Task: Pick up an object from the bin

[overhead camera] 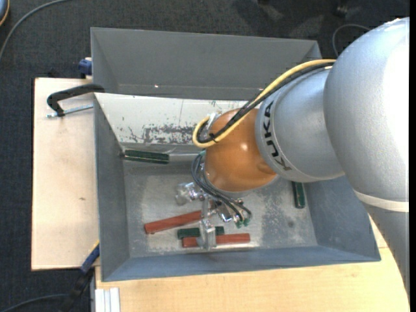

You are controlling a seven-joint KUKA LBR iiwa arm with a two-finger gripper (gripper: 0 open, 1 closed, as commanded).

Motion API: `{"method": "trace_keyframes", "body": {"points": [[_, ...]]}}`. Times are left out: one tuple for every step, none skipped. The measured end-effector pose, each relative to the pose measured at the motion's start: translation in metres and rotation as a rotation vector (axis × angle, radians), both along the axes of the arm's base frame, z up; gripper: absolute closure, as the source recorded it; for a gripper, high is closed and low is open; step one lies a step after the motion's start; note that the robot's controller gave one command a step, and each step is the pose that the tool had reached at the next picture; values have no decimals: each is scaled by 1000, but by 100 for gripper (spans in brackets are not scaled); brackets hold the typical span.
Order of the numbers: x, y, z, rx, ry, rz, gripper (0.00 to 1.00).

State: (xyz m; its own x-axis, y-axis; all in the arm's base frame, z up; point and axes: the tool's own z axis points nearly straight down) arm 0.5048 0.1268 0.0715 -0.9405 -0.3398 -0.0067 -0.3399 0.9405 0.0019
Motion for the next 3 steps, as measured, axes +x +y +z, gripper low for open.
{"method": "trace_keyframes", "body": {"points": [[1,-1,2,-1,-2,-2,100],[24,1,124,1,-9,-66,100],[20,19,201,-1,-7,254,100]]}}
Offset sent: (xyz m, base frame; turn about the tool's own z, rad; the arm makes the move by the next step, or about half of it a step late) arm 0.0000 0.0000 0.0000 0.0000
